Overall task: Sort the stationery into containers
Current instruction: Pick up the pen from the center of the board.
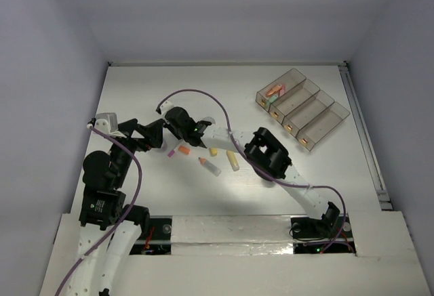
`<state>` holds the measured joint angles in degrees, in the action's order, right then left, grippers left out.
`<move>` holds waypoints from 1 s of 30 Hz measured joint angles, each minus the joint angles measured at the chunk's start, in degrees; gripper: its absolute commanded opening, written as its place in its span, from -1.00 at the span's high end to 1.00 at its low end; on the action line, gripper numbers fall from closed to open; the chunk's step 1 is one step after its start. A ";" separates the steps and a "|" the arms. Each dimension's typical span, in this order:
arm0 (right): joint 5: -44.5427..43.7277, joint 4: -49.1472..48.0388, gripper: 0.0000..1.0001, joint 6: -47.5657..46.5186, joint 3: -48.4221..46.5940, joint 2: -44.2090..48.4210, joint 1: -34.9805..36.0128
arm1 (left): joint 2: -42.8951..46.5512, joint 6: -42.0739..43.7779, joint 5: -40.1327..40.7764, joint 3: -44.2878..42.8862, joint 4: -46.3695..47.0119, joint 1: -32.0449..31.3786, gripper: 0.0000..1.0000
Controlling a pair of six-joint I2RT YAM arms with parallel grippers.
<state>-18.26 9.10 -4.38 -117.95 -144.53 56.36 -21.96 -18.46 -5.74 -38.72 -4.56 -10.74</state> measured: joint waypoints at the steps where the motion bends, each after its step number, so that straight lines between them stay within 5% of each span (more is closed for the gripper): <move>1: 0.00 -0.96 0.84 -0.15 0.83 0.28 0.00 | 0.00 0.02 0.02 0.00 0.02 0.00 -0.98; 20: 7.87 -15.54 0.91 17.14 14.12 10.78 -6.32 | 0.00 -0.02 -0.11 0.00 0.00 0.00 -0.98; 30: 10.14 -22.95 0.89 25.66 32.04 30.29 -12.20 | -0.11 -0.04 -1.55 0.00 0.04 0.00 -0.98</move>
<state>-8.12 -13.85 21.28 -85.91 -114.24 44.16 -22.06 -18.50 -7.29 -38.72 -4.51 -10.74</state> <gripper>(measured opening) 0.198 0.990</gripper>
